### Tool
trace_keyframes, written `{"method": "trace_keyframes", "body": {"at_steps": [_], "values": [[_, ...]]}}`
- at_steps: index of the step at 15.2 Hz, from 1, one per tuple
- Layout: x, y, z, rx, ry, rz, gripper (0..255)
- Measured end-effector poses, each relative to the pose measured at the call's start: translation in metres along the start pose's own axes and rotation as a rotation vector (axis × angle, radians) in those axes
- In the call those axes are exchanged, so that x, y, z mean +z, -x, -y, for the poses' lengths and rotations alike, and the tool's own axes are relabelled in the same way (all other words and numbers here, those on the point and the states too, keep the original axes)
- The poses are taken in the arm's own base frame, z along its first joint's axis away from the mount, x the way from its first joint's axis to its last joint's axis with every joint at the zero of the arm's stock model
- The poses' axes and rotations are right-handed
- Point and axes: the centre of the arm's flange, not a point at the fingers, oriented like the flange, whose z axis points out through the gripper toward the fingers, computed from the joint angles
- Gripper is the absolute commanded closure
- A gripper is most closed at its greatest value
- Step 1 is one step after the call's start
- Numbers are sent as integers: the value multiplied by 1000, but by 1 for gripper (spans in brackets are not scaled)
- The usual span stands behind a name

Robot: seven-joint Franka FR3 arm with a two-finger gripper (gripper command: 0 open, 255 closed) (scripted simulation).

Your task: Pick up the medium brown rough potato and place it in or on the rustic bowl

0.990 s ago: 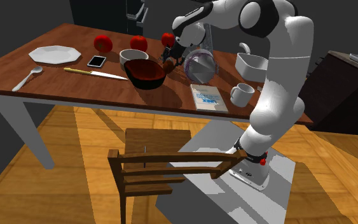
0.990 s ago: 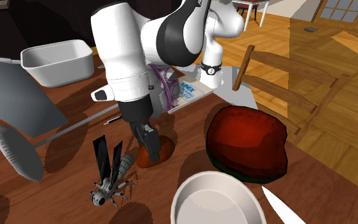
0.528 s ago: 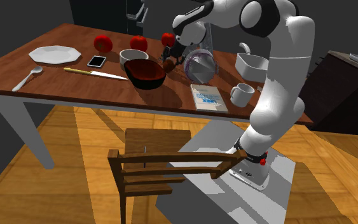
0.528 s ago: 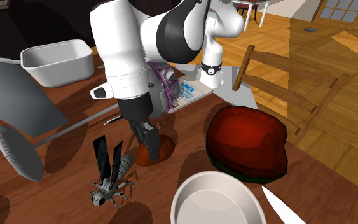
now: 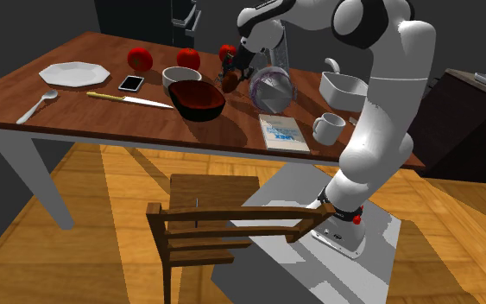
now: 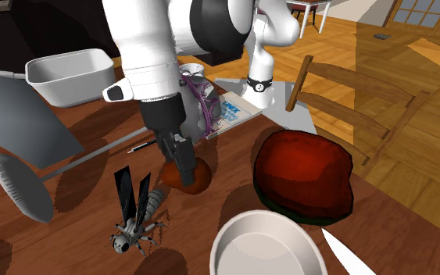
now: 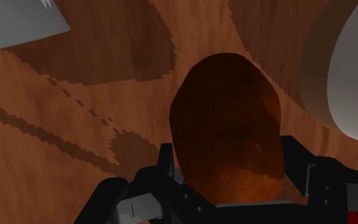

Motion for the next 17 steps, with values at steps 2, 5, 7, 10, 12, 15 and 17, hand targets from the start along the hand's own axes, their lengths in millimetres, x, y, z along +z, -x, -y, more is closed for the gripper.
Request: {"method": "trace_keyframes", "body": {"at_steps": [2, 5, 7, 10, 12, 15, 17], "values": [[-9, -1, 3, 0, 0, 0, 255], [-24, -2, 8, 0, 0, 0, 255], [-35, -2, 11, 0, 0, 0, 255], [-49, -4, 17, 0, 0, 0, 255], [-60, -5, 21, 0, 0, 0, 255], [-74, -5, 26, 0, 0, 0, 255], [-84, -5, 28, 0, 0, 0, 255]]}}
